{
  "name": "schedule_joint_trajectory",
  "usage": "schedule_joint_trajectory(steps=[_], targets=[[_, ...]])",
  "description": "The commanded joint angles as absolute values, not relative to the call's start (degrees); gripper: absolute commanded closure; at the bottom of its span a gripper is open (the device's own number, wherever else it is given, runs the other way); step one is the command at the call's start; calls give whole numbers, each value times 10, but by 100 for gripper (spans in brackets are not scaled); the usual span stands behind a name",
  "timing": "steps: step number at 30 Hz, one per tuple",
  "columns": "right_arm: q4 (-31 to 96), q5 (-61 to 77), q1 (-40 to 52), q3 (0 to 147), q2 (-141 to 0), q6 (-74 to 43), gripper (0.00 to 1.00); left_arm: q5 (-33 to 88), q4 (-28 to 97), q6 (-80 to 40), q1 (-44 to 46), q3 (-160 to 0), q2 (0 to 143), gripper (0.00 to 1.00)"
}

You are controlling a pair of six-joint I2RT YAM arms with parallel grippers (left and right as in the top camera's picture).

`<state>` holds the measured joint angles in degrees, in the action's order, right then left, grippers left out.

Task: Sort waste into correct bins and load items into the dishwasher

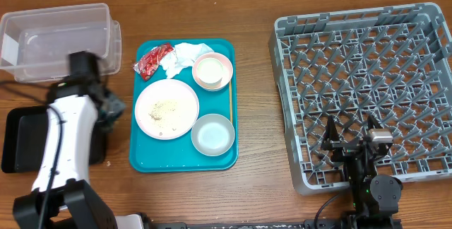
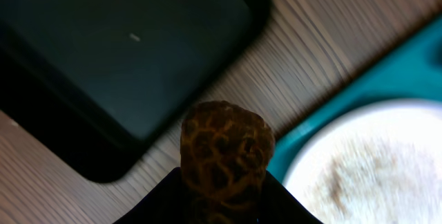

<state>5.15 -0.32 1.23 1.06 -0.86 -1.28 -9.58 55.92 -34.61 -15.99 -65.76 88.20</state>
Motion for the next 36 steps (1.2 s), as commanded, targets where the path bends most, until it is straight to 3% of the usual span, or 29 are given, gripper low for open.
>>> schedule_joint_trajectory(steps=[1, 5, 7, 8, 9, 16, 24, 27, 29, 30, 36], targets=[[48, -7, 15, 5, -7, -13, 0, -114, 541, -352, -233, -671, 884, 65], [48, -8, 15, 5, -7, -13, 0, -114, 514, -352, -308, -670, 884, 60], [48, -7, 15, 5, -7, -13, 0, -114, 501, -352, -337, -670, 884, 26], [48, -7, 15, 5, -7, -13, 0, -114, 497, -352, -346, -670, 884, 2], [48, -8, 15, 5, -7, -13, 0, -114, 495, -352, -354, -670, 884, 0], [48, -7, 15, 5, -7, -13, 0, -7, 495, -342, -367, -670, 884, 0], [48, -7, 15, 5, -7, -13, 0, 302, 510, -207, -332, -670, 884, 8], [48, -7, 15, 5, -7, -13, 0, 304, 523, -185, -294, -670, 884, 19], [48, -7, 15, 5, -7, -13, 0, 288, 526, -170, -250, -667, 884, 30], [48, -7, 15, 5, -7, -13, 0, 272, 526, -167, -221, -665, 884, 41], [48, -8, 15, 5, -7, -13, 0, 161, 503, -183, -92, -647, 885, 49]])
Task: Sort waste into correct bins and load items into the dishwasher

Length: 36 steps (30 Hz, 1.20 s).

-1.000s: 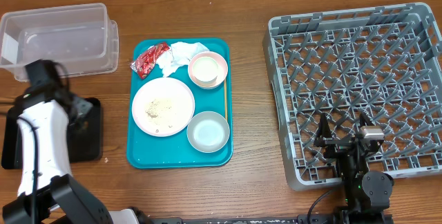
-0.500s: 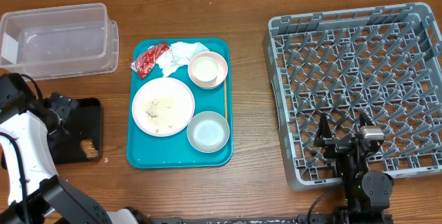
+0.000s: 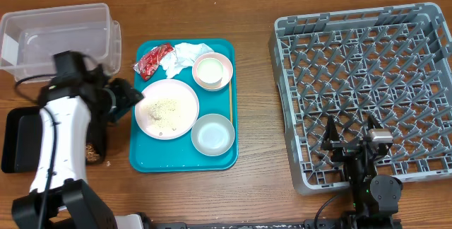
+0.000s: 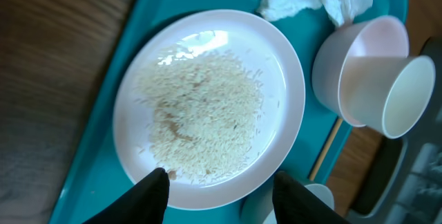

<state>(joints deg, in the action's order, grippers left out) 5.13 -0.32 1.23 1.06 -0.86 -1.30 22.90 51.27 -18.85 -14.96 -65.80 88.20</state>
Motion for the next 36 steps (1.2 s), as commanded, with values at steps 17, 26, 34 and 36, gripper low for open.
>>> schedule_joint_trajectory(steps=[17, 26, 34, 36], targets=[[48, -7, 15, 5, -7, -13, 0, 43, 380, -292, 141, -641, 933, 57], [48, -8, 15, 5, -7, -13, 0, 30, 335, -299, 180, -641, 1024, 57], [48, -7, 15, 5, -7, -13, 0, -20, 340, -330, 180, -641, 1056, 59], [48, -7, 15, 5, -7, -13, 0, -19, 340, -330, 180, -641, 1056, 59]])
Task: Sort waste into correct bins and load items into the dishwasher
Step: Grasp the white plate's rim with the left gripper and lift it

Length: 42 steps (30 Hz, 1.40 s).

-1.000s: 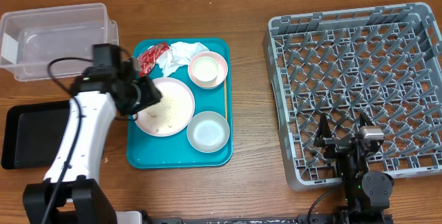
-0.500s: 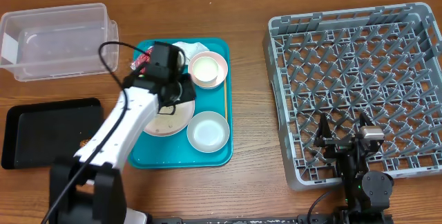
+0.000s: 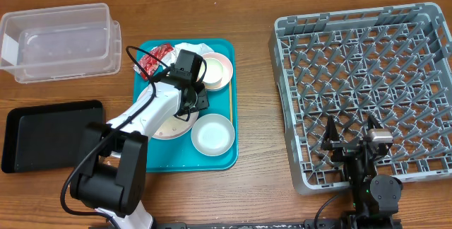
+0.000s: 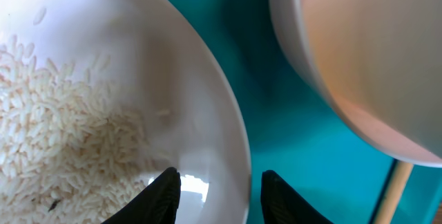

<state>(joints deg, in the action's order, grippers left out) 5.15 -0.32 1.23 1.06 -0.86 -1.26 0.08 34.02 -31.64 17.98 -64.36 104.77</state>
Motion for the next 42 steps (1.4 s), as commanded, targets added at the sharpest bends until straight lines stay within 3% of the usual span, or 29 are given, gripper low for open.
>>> schedule_joint_trajectory(steps=[1, 9, 12, 18, 21, 24, 34, 42], targets=[[48, -7, 15, 5, -7, -13, 0, -19, 340, -331, 180, -641, 1056, 60], [48, -7, 15, 5, -7, -13, 0, -17, 343, -350, 180, -638, 1057, 66], [48, -7, 15, 5, -7, -13, 0, -14, 349, -350, 181, -638, 1057, 72], [48, -7, 15, 5, -7, -13, 0, -10, 359, -350, 181, -637, 1057, 74], [48, -7, 15, 5, -7, -13, 0, -10, 359, -350, 181, -637, 1057, 80], [48, -7, 15, 5, -7, -13, 0, -10, 359, -350, 181, -637, 1057, 93], [48, -7, 15, 5, -7, -13, 0, -11, 362, -349, 181, -643, 1056, 96], [48, -7, 15, 5, -7, -13, 0, -80, 483, -349, 180, -736, 1051, 96]])
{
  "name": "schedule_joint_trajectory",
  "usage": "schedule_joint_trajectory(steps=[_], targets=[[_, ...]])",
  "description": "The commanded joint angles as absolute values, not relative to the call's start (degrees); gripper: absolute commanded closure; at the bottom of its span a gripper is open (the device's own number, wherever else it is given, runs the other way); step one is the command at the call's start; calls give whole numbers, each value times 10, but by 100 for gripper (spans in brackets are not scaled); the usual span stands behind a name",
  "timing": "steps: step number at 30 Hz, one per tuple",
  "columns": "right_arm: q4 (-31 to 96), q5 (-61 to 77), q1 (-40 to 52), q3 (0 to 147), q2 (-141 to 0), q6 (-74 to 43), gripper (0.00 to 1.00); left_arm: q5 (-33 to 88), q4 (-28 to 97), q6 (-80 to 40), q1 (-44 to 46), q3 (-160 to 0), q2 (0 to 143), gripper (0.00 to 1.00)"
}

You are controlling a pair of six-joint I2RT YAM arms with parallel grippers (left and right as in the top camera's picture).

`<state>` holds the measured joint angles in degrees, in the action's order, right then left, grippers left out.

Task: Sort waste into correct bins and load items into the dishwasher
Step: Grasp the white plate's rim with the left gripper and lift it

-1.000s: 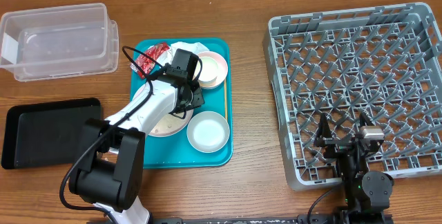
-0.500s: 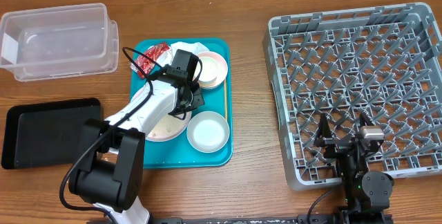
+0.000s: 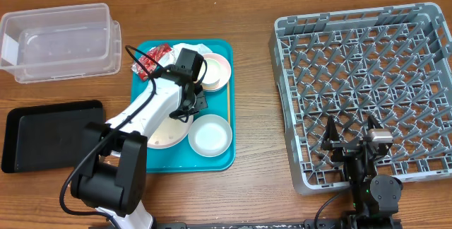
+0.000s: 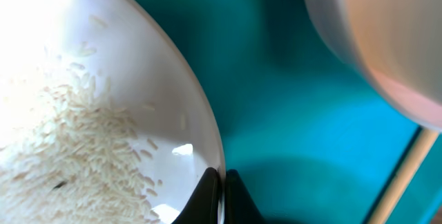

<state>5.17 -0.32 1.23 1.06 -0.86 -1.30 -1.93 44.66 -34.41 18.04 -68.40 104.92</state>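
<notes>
The white plate (image 3: pixel 164 133) with rice on it lies on the teal tray (image 3: pixel 141 162). My left gripper (image 3: pixel 192 107) is shut on its right rim. In the left wrist view the plate (image 4: pixel 83 113) fills the left side, and the left gripper (image 4: pixel 222 182) pinches the rim with one finger inside and one outside. A pink bowl (image 3: pixel 214 71) holding a white cup, a white bowl (image 3: pixel 210 136), a red wrapper (image 3: pixel 150 61) and crumpled tissue (image 3: pixel 185 52) share the tray. My right gripper (image 3: pixel 351 131) rests open at the front of the grey dish rack (image 3: pixel 367 87).
A clear plastic bin (image 3: pixel 56 42) stands at the back left, with a black tray bin (image 3: pixel 49 133) in front of it. A wooden chopstick (image 3: pixel 229 105) lies along the tray's right side. The pink bowl (image 4: pixel 387 44) is close to the gripped rim.
My left gripper's jaws, which were open astride the plate's right rim, have shut on it. The plate now shows slightly further toward the tray's front. The right arm is unchanged.
My left gripper held a brown lump beside the black tray bin. It was then open and without the lump, over the plate of rice. After that its open jaws straddled the plate's right rim, and now they grip it.
</notes>
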Motion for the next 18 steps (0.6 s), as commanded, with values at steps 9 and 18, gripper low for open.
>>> schedule_joint_trajectory(steps=[9, 18], targets=[[48, -7, 15, 5, -7, -13, 0, -113, 573, -347, 180, -830, 1051, 96], [48, -7, 15, 5, -7, -13, 0, -114, 587, -347, 180, -839, 1051, 96]])
